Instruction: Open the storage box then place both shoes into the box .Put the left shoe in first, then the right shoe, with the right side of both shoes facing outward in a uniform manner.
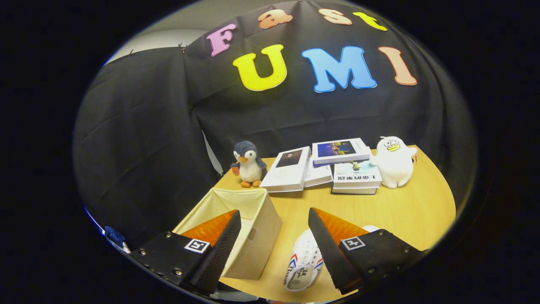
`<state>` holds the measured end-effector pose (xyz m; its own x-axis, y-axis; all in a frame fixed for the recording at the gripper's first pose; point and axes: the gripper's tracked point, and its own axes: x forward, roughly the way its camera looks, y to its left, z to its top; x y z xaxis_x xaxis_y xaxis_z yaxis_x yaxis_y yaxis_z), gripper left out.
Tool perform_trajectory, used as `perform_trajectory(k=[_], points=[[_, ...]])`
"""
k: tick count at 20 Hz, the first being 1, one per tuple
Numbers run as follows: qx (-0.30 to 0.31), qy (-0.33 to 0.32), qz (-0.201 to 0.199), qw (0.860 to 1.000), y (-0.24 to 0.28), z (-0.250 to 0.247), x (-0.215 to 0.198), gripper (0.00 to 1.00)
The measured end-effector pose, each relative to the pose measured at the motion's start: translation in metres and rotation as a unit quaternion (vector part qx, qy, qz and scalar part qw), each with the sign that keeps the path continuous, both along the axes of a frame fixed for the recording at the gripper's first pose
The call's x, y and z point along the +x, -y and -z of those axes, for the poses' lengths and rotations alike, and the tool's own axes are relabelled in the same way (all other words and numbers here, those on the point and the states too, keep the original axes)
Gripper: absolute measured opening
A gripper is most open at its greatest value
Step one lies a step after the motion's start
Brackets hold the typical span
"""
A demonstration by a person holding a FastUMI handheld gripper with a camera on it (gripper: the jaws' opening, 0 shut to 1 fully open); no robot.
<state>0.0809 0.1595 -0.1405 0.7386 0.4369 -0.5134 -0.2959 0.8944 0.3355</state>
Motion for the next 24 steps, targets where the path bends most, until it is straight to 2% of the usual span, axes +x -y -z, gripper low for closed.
perform_trajectory(k=[7,12,17,18,21,22,23,24], points=[[-0.024,-0.083,0.035,0.996,0.037,0.092,-0.002,0.98],[-0.042,-0.136,0.034,0.989,0.043,0.137,-0.011,0.98],[-0.077,-0.173,0.016,0.982,0.047,0.171,-0.023,0.96],[-0.078,-0.182,0.012,0.98,0.044,0.176,-0.025,0.88],[-0.097,-0.2,0.009,0.975,0.043,0.194,-0.026,0.91],[-0.104,-0.204,0.011,0.973,0.045,0.197,-0.025,0.85],[-0.107,-0.212,0.011,0.971,0.046,0.202,-0.025,0.72],[-0.105,-0.222,0.012,0.969,0.044,0.205,-0.028,0.65]])
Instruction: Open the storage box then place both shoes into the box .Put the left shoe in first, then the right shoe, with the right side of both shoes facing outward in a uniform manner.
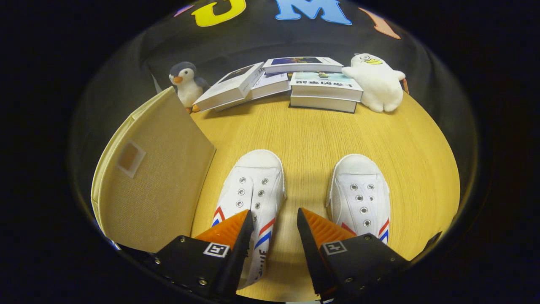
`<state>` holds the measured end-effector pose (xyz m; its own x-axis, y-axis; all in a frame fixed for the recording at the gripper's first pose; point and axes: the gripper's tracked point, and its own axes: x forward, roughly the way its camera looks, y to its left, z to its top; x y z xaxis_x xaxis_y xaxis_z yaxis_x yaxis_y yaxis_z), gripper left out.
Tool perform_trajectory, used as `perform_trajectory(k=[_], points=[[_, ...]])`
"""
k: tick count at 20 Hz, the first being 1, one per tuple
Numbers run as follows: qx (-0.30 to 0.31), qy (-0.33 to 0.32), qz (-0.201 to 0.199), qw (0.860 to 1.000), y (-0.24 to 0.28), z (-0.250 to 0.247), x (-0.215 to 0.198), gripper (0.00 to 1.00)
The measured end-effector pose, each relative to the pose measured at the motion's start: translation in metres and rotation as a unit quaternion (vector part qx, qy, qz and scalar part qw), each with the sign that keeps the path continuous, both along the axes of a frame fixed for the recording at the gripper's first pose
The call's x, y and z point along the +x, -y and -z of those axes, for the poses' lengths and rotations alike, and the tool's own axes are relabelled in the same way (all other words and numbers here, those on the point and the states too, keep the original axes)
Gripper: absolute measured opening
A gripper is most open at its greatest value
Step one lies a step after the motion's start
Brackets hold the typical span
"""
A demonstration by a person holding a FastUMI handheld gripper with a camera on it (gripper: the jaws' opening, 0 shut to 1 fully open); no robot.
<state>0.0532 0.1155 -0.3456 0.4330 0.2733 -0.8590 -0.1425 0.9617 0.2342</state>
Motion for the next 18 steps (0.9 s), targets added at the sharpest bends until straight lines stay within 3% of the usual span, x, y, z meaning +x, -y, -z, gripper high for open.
perform_trajectory(k=[7,8,10,12,14,17,18], points=[[0.022,-0.035,0.02,0.999,-0.001,0.007,-0.004,0.67],[0.047,-0.041,0.021,0.998,-0.003,-0.007,-0.005,0.67],[0.05,-0.044,0.031,0.997,-0.011,0.009,-0.004,0.28],[0.04,-0.039,0.029,0.998,-0.007,0.0,-0.005,0.28],[0.053,-0.056,0.041,0.996,-0.007,-0.001,-0.01,0.09],[0.069,-0.054,0.059,0.994,-0.005,-0.005,-0.006,0.09],[0.072,-0.06,0.066,0.993,-0.004,-0.006,-0.008,0.0]])
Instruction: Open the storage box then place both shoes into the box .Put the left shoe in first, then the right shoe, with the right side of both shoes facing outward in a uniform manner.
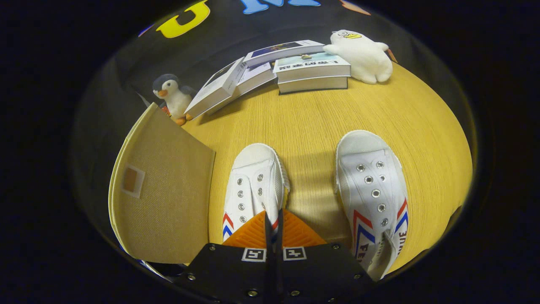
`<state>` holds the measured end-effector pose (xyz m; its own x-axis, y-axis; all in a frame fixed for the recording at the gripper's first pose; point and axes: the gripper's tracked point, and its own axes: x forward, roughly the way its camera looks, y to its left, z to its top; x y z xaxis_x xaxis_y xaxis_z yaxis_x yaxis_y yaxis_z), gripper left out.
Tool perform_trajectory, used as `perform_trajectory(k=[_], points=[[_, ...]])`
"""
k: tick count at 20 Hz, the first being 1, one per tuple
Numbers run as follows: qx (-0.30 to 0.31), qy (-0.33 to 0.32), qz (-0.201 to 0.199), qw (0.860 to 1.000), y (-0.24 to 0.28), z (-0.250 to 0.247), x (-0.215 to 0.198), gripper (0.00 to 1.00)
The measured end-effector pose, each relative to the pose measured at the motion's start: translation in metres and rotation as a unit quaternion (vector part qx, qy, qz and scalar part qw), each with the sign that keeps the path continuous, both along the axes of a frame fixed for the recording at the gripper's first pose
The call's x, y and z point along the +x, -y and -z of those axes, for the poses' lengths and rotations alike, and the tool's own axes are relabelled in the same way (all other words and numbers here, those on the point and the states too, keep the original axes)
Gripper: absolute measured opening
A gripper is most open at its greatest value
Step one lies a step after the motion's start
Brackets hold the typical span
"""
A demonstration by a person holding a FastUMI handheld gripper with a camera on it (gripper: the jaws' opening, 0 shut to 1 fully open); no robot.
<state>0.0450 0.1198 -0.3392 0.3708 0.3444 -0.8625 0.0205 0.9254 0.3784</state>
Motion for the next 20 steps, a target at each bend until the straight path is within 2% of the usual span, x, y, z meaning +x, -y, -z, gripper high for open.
perform_trajectory(k=[3,7,14,20], points=[[0.033,-0.021,0.03,0.999,0.001,-0.011,-0.005,0.01],[0.087,-0.011,0.063,0.994,-0.004,-0.052,0.003,0.0],[0.125,0.024,0.074,0.989,-0.022,-0.13,0.02,0.0],[0.153,0.041,0.067,0.985,-0.056,-0.171,0.03,0.0]])
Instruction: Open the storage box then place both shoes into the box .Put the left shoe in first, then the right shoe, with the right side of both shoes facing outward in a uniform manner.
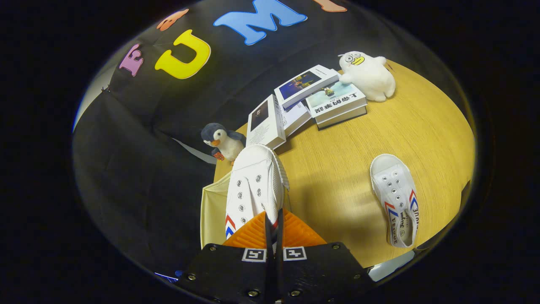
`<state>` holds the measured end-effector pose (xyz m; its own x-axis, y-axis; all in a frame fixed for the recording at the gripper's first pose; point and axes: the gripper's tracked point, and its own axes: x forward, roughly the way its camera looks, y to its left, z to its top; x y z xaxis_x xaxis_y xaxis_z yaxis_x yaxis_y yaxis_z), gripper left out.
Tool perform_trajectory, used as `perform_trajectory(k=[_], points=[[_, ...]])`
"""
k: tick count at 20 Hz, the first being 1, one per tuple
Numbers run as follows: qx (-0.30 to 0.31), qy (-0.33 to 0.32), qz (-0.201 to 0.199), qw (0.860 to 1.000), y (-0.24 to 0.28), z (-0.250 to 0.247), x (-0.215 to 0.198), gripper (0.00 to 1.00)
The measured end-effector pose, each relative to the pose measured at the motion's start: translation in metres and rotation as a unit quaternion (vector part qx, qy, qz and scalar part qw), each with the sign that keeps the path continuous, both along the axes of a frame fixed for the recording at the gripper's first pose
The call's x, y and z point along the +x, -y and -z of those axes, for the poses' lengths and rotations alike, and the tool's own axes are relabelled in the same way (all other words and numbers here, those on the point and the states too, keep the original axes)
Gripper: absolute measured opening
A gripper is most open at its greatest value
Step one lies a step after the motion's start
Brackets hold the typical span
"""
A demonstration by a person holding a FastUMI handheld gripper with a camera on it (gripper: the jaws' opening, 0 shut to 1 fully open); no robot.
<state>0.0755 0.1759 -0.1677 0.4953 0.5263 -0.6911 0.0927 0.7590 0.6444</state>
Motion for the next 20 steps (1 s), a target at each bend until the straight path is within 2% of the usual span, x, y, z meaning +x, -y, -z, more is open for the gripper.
perform_trajectory(k=[11,20], points=[[0.021,0.002,-0.03,0.999,-0.086,-0.011,0.003,0.0],[-0.015,-0.007,-0.057,0.998,-0.139,0.02,-0.005,0.0]])
